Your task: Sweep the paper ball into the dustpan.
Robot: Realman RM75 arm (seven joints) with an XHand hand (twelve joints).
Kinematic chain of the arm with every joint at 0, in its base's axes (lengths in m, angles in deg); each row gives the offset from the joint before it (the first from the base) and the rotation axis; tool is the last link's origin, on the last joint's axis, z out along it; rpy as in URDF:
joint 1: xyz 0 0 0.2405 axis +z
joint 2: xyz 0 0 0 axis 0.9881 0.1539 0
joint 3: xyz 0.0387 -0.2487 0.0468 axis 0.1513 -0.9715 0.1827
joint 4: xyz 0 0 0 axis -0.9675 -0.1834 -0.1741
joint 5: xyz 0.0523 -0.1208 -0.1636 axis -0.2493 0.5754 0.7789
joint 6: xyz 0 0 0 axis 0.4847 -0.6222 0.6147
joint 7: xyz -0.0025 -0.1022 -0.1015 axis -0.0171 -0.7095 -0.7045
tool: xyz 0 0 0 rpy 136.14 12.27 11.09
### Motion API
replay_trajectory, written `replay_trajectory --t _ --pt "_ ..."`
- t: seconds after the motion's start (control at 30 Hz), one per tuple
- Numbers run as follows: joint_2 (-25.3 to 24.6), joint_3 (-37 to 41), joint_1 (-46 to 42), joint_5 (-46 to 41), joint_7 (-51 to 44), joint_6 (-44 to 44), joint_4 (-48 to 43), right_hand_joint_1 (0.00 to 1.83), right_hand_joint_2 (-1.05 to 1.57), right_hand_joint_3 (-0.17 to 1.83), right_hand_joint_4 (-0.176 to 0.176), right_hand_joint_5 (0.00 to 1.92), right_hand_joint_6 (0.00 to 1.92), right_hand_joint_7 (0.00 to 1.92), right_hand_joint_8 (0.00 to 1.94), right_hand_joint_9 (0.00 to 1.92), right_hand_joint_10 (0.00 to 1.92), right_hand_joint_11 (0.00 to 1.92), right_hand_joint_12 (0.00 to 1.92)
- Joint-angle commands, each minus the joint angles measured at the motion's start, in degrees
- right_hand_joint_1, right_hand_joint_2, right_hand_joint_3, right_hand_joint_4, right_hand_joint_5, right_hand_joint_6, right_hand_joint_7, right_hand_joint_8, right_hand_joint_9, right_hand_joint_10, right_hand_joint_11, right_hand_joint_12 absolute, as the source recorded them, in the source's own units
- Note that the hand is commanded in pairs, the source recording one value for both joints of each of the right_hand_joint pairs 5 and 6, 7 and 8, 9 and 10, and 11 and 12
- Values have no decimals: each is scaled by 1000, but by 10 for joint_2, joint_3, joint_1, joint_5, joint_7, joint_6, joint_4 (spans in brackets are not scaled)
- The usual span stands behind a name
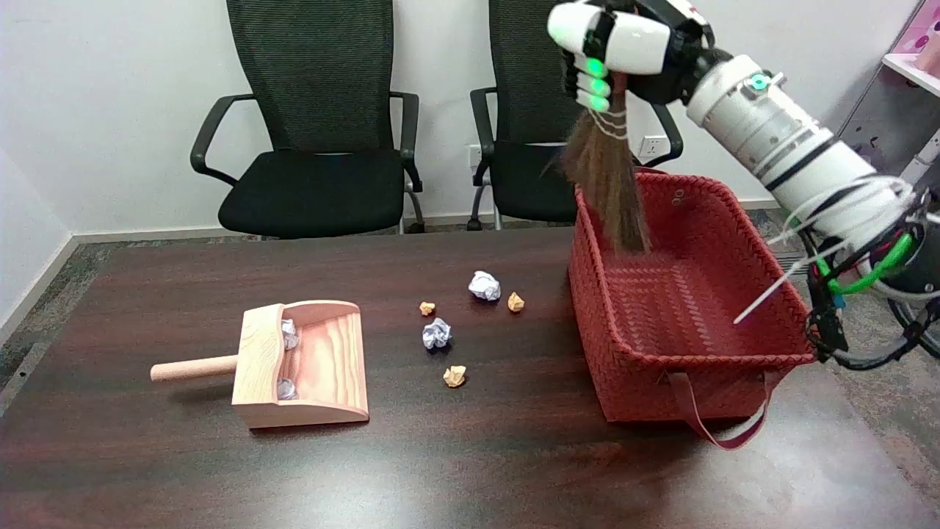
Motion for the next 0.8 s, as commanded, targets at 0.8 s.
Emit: replay_trajectory --t 0.8 --pt "-178 -648 580 -143 -19 -68 -239 822 935 1311 176 1920 1920 1920 1920 1920 1920 1920 1920"
